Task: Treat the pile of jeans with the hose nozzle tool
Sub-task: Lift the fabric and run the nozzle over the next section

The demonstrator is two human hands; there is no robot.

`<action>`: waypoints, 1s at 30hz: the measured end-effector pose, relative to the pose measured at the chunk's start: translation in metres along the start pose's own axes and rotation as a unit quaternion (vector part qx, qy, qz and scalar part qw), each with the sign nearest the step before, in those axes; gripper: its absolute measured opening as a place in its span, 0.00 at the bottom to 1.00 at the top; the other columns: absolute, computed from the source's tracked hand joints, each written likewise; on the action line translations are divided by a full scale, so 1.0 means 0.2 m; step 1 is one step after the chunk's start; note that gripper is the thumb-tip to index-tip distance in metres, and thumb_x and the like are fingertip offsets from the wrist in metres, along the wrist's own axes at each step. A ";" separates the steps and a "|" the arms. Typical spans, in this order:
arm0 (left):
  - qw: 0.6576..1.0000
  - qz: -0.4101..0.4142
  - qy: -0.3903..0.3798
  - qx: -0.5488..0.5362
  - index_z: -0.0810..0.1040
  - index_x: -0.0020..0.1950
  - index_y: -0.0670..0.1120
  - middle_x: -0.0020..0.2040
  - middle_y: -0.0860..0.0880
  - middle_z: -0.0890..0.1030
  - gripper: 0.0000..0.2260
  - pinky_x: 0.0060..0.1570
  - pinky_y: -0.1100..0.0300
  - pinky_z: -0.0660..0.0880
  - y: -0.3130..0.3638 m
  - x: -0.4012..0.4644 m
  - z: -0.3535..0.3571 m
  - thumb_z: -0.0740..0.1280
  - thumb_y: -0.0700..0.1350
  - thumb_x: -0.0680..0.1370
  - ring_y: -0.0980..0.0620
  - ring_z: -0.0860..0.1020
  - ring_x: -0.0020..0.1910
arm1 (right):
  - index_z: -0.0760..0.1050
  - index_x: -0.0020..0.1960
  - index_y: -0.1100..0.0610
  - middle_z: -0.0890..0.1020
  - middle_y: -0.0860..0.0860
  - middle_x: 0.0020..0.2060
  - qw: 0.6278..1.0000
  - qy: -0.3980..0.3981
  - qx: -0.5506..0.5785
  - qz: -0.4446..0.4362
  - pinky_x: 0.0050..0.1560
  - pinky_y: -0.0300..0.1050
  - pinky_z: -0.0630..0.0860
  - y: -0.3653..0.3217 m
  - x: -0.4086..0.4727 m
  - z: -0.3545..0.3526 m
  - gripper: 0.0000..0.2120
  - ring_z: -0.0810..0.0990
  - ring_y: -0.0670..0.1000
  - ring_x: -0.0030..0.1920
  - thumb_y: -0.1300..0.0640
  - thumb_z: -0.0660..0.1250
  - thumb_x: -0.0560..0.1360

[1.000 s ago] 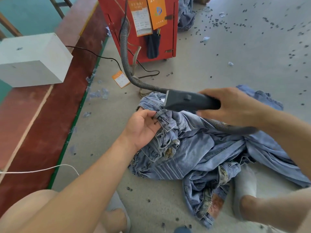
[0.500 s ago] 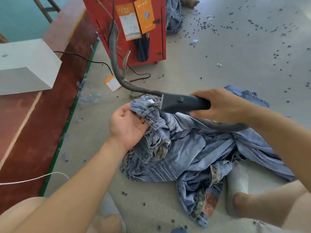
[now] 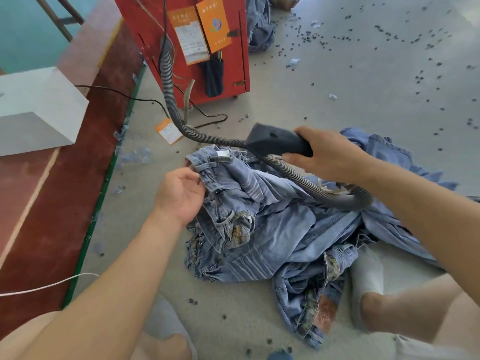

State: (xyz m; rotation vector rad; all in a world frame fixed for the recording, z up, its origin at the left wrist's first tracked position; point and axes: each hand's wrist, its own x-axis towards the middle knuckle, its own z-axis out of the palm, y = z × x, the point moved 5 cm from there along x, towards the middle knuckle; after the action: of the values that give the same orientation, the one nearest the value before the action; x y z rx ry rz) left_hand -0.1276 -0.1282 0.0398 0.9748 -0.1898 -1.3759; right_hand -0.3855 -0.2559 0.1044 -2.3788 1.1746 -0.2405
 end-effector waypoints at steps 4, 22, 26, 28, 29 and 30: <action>0.975 0.009 0.014 0.224 0.52 0.84 0.57 0.75 0.39 0.72 0.45 0.69 0.37 0.73 -0.04 0.06 -0.07 0.59 0.22 0.76 0.35 0.76 0.69 | 0.74 0.59 0.46 0.80 0.42 0.41 0.997 -0.066 -0.008 -0.034 0.40 0.45 0.72 0.00 -0.04 0.08 0.13 0.80 0.48 0.43 0.41 0.70 0.79; 0.960 -0.165 0.120 0.191 0.69 0.73 0.39 0.68 0.32 0.78 0.24 0.63 0.30 0.75 -0.29 0.07 -0.22 0.62 0.27 0.78 0.31 0.78 0.65 | 0.75 0.50 0.53 0.77 0.46 0.34 0.997 0.024 -0.008 0.070 0.31 0.43 0.66 0.05 0.03 0.03 0.16 0.75 0.48 0.34 0.41 0.73 0.76; 0.951 -0.181 0.129 0.215 0.74 0.61 0.38 0.63 0.32 0.80 0.21 0.61 0.35 0.78 -0.36 0.01 -0.21 0.55 0.23 0.72 0.32 0.81 0.59 | 0.77 0.42 0.55 0.76 0.50 0.27 0.994 -0.012 -0.004 0.111 0.28 0.43 0.65 0.08 0.03 0.04 0.18 0.75 0.49 0.28 0.41 0.72 0.77; 0.951 -0.184 0.132 0.211 0.74 0.56 0.40 0.60 0.35 0.80 0.21 0.62 0.37 0.77 -0.40 -0.02 -0.23 0.54 0.24 0.69 0.35 0.80 0.55 | 0.76 0.50 0.57 0.79 0.51 0.34 0.994 -0.049 -0.044 0.085 0.33 0.45 0.70 0.06 0.02 0.08 0.18 0.78 0.52 0.34 0.41 0.69 0.79; 0.957 -0.181 0.115 0.195 0.75 0.56 0.40 0.59 0.36 0.80 0.21 0.62 0.40 0.78 -0.41 -0.01 -0.23 0.56 0.27 0.68 0.37 0.80 0.55 | 0.74 0.55 0.57 0.79 0.51 0.38 0.994 -0.064 -0.060 0.071 0.37 0.48 0.73 0.06 0.01 0.10 0.18 0.79 0.54 0.38 0.42 0.69 0.79; 0.965 -0.176 0.091 0.173 0.77 0.56 0.40 0.59 0.38 0.80 0.19 0.62 0.42 0.77 -0.40 -0.01 -0.23 0.60 0.31 0.68 0.38 0.80 0.55 | 0.71 0.58 0.55 0.79 0.50 0.40 0.993 -0.078 -0.068 0.057 0.40 0.50 0.74 0.07 0.00 0.12 0.17 0.79 0.55 0.41 0.43 0.69 0.79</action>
State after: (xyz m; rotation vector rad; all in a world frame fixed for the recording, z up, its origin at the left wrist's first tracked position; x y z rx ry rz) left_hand -0.1570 -0.0963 -0.0420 1.4752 -0.1233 -1.5949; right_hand -0.3872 -0.2544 0.0764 -2.3865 1.2838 0.0642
